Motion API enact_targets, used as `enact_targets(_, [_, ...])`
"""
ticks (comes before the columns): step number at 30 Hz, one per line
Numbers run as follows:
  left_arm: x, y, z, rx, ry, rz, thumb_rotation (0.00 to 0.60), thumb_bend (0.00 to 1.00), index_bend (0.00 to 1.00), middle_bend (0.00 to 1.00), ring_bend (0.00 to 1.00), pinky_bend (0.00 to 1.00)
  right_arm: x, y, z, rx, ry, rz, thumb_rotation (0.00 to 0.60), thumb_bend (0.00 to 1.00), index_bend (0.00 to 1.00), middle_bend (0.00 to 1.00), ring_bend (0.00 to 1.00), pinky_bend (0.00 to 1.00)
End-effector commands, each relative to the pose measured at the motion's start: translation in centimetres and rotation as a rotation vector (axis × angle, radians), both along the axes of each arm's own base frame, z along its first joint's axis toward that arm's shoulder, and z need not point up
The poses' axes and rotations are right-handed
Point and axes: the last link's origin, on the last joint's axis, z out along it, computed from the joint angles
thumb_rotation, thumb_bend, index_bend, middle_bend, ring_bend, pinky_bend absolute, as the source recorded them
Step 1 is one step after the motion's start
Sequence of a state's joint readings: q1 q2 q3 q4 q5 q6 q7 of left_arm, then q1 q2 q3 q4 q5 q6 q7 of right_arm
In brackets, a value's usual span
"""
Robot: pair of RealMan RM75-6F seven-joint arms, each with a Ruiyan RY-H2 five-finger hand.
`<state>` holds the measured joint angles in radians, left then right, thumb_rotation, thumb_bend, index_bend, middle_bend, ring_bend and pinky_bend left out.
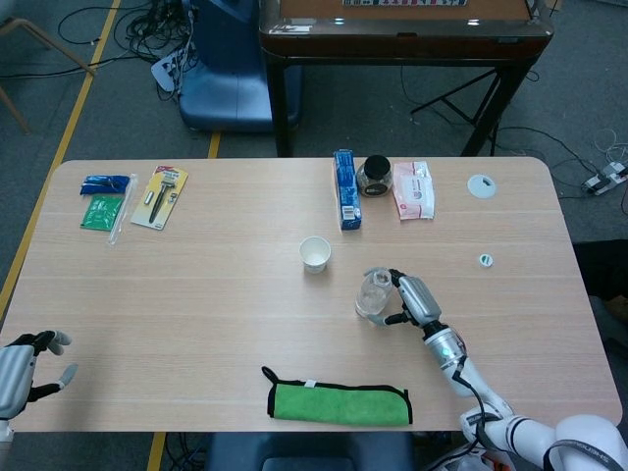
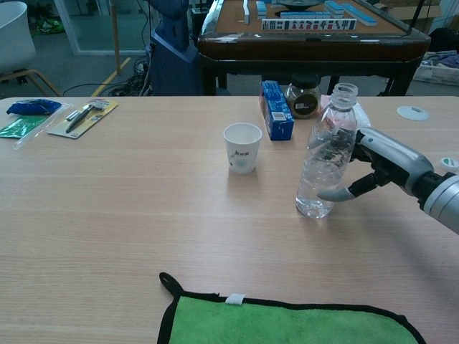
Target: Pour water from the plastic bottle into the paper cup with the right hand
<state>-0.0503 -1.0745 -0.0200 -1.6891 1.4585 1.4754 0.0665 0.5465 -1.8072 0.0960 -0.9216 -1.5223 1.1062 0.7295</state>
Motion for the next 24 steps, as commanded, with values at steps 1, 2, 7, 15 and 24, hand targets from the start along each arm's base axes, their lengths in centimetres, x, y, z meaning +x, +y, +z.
enact_targets(1, [0.0,0.0,0.0,0.000,0.000,0.000,0.600,0.22,0.44,0.52,0.44,0.61,-0.1,0.0,-0.3,0.004,0.004,-0.007,0.600,0.00,0.30,0.36,0.27,0.34])
enact_targets(2, [0.0,0.0,0.0,0.000,0.000,0.001,0.600,0.23,0.44,0.52,0.44,0.61,-0.2,-0.1,-0.3,0.004,0.004,-0.009,0.600,0.00,0.30,0.36,0.27,0.34])
enact_targets(7, [0.0,0.0,0.0,0.001,0.000,0.002,0.600,0.22,0.44,0.52,0.44,0.61,-0.2,-0.2,-0.6,-0.001,-0.002,-0.021,0.600,0.00,0.37,0.41,0.33,0.40])
enact_targets(15, [0.0,0.0,0.1,0.002,-0.003,0.004,0.600,0.22,0.44,0.52,0.44,0.61,-0.1,-0.8,-0.7,-0.028,-0.018,-0.045,0.600,0.08,0.51,0.53,0.46,0.50])
enact_targets(24, [0.0,0.0,0.2,0.003,-0.006,0.004,0.600,0.22,0.45,0.52,0.44,0.61,0.7,-2.6,0.5,-0.119,0.105,-0.005,0.600,0.10,0.58,0.60,0.51,0.53])
